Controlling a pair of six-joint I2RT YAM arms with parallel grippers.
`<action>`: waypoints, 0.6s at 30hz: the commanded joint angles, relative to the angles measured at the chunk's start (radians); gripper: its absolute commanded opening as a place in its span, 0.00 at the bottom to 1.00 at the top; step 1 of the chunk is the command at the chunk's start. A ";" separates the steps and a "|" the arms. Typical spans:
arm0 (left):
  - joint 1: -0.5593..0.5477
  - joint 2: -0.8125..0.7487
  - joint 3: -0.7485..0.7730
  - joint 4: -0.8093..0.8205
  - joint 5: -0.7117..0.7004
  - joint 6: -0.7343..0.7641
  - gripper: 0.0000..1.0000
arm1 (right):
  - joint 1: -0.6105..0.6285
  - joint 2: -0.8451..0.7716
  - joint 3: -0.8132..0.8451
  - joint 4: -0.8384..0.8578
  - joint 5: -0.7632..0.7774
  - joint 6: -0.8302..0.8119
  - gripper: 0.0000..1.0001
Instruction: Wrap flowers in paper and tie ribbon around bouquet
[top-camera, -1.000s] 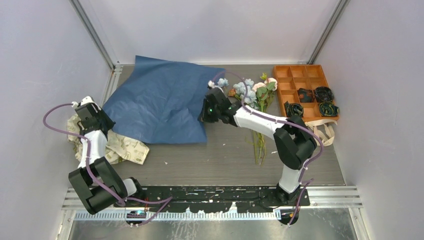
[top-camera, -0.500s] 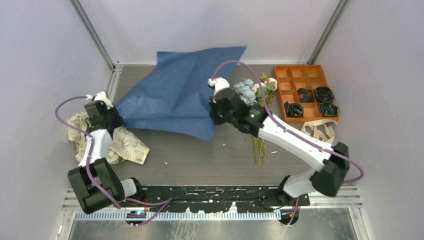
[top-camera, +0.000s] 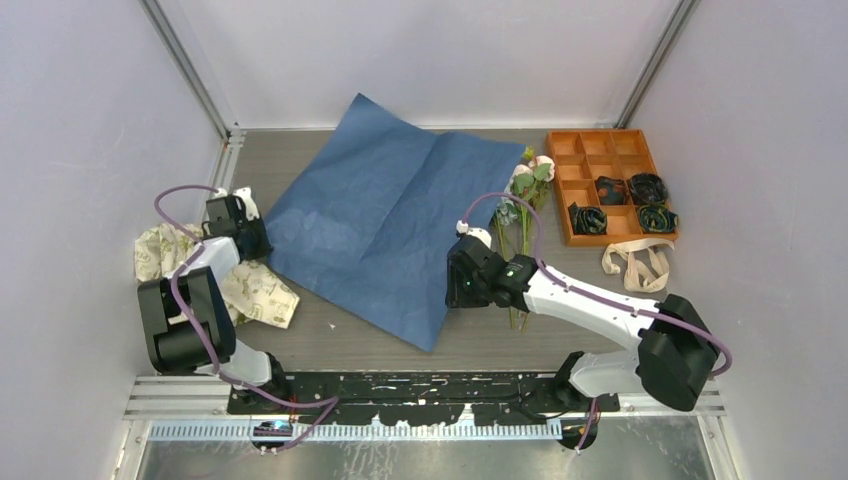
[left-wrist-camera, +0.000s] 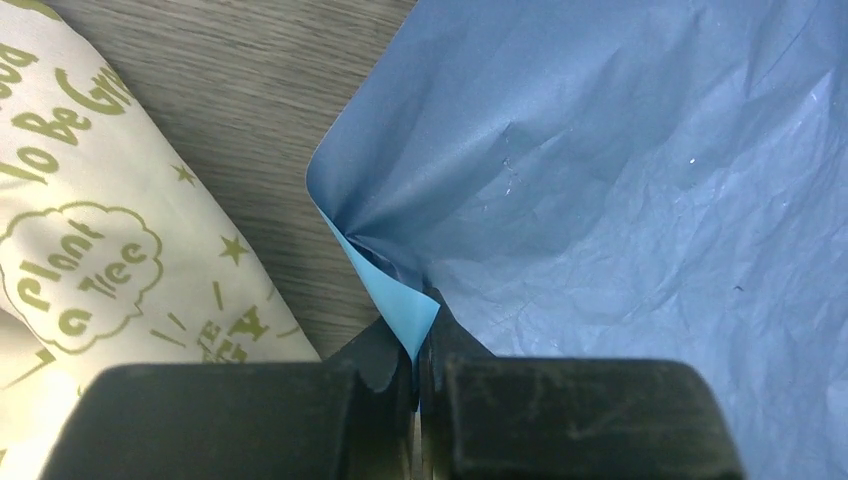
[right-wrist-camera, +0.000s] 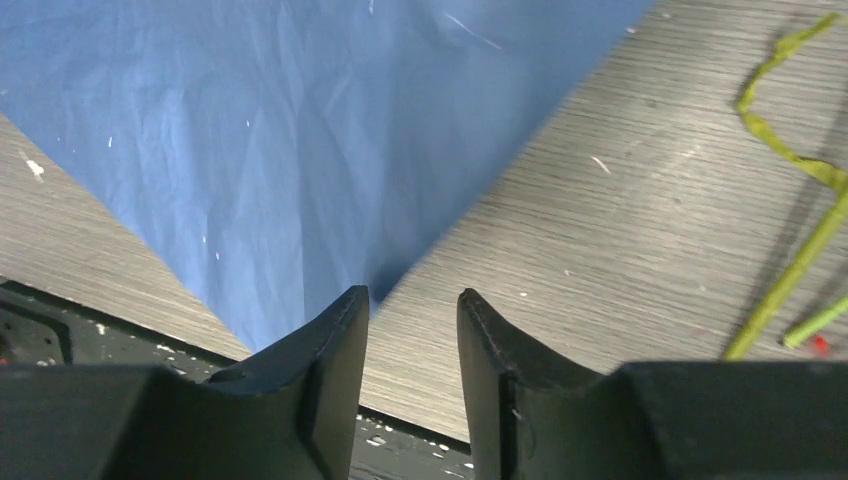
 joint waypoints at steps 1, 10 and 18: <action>0.007 0.051 0.073 0.028 -0.028 0.027 0.01 | -0.008 -0.057 0.071 -0.107 0.100 0.043 0.45; 0.006 0.108 0.104 0.005 0.036 0.037 0.02 | -0.348 -0.220 0.110 -0.216 0.250 -0.127 0.28; 0.008 0.028 0.144 -0.078 0.015 0.075 0.86 | -0.573 0.137 0.229 -0.082 -0.016 -0.257 0.34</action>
